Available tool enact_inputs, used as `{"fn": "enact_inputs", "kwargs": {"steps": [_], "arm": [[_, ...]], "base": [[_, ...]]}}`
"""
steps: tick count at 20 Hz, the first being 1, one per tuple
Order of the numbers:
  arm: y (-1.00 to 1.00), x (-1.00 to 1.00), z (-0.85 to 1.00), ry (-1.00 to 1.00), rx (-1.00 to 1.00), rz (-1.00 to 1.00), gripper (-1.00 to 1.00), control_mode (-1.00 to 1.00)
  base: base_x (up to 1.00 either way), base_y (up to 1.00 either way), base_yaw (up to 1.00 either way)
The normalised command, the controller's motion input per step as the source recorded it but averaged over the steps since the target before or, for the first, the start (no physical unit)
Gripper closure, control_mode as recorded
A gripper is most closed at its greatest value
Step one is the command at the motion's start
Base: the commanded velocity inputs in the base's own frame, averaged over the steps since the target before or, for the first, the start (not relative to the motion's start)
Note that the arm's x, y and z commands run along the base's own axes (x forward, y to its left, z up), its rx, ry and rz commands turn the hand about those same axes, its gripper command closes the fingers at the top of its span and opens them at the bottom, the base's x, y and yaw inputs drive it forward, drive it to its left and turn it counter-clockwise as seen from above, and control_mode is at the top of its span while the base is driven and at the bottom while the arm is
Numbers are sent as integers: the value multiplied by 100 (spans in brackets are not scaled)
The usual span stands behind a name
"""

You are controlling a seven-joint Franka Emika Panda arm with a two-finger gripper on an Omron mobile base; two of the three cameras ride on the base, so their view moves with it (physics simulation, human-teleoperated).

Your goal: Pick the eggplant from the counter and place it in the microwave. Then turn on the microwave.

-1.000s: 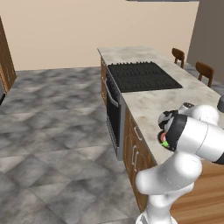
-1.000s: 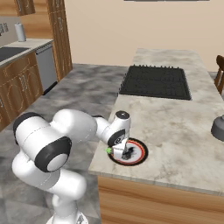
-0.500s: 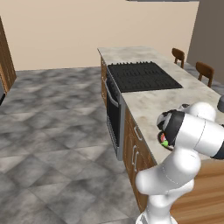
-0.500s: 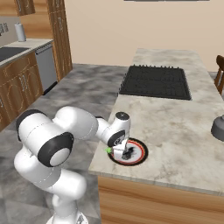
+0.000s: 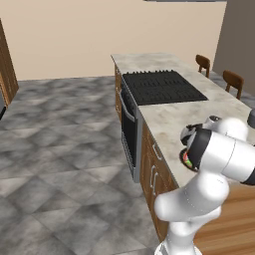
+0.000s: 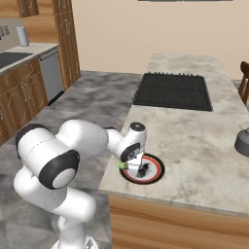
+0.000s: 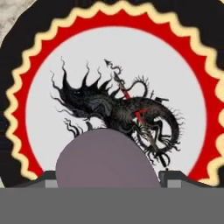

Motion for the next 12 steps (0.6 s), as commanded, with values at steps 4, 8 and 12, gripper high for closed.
{"fn": "enact_inputs", "kwargs": {"steps": [4, 8, 12], "arm": [[-16, -6, 55, 0, 0, 8, 100, -100], [-21, -25, 68, 0, 0, 1, 100, -100], [-16, -53, 56, 0, 0, 0, 100, -100]], "base": [[0, 0, 0], [0, 0, 0], [0, 0, 0]]}}
